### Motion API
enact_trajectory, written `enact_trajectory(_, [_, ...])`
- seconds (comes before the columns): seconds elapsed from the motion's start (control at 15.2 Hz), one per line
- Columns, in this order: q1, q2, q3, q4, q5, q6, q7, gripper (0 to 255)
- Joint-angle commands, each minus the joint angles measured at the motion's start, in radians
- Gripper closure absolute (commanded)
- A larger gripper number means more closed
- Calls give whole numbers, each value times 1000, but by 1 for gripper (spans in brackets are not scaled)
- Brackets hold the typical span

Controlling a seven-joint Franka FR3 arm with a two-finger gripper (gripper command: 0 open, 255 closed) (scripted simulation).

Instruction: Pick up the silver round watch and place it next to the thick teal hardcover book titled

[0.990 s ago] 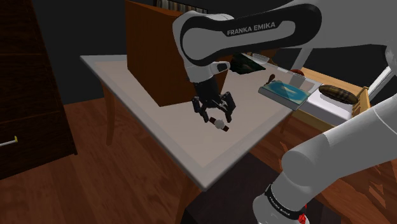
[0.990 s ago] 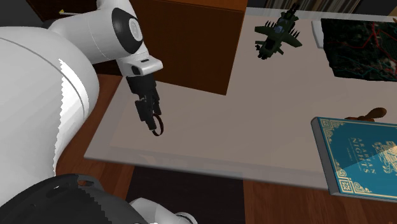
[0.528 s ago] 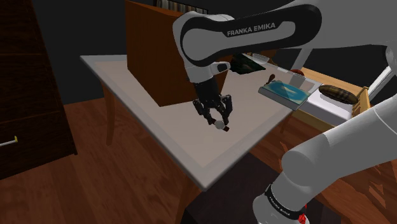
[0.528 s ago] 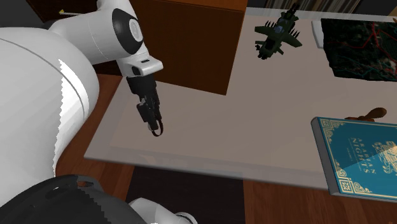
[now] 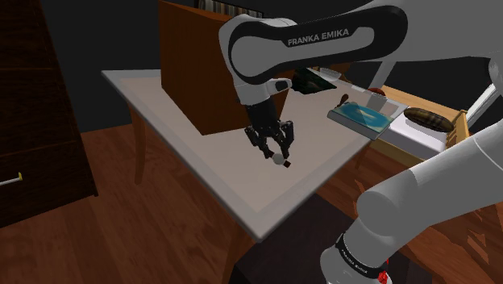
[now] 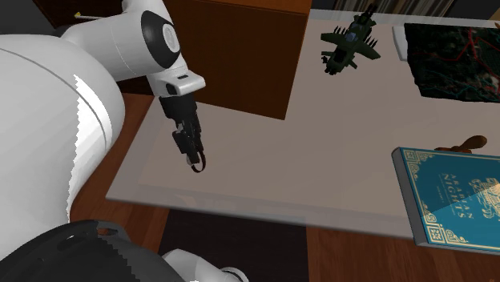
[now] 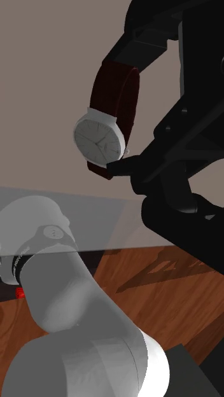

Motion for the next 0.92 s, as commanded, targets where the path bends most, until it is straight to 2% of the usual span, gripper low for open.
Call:
enact_trajectory(0.0, [0,0,0,0,0,1,0,255])
enact_trajectory(0.86, [-5,-24,-27,154,-10,-174,-27,255])
